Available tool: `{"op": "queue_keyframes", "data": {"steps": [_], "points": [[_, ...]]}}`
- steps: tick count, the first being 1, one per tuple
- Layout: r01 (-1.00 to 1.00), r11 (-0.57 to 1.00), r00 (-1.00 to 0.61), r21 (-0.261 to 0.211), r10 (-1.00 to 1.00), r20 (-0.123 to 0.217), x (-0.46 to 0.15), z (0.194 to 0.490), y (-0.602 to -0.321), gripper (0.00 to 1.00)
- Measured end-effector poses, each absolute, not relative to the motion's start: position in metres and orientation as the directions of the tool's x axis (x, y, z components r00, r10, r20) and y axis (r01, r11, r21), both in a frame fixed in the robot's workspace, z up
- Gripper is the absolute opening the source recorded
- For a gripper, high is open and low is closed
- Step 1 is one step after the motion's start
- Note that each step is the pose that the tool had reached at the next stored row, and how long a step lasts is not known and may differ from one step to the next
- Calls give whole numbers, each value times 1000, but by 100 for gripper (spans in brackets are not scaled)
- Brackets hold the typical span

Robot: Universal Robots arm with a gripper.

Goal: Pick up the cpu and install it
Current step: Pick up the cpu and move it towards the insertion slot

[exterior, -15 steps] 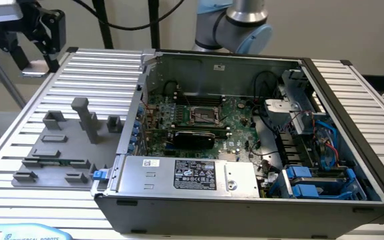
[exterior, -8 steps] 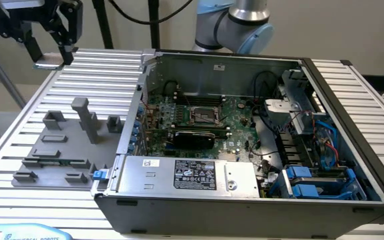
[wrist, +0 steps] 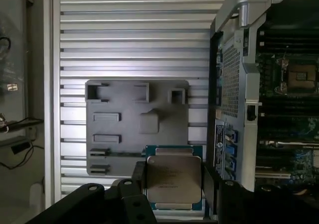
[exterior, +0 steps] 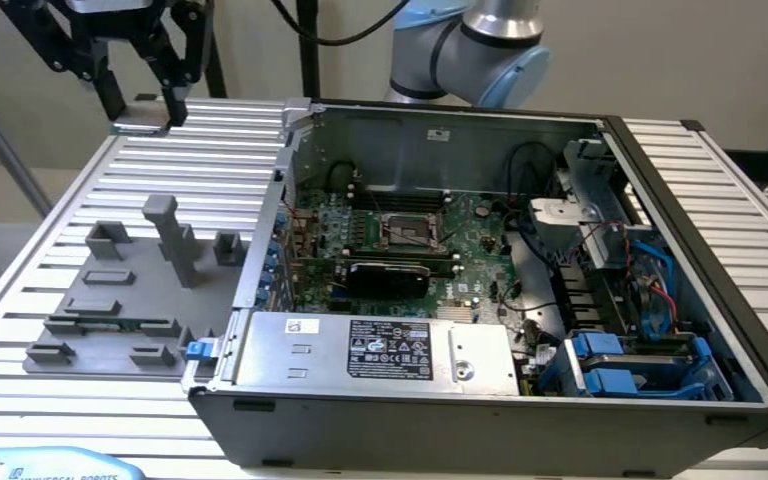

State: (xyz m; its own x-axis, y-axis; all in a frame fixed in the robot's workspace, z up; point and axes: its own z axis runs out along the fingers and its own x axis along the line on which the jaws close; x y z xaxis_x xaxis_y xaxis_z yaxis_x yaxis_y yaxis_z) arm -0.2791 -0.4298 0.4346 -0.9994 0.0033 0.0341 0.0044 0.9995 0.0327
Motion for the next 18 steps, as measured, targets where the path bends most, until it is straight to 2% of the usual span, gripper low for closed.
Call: {"op": "queue_keyframes", "data": {"steps": [18], "points": [[4, 998, -999, 61, 2, 34, -197, 434, -429, 55]]}}
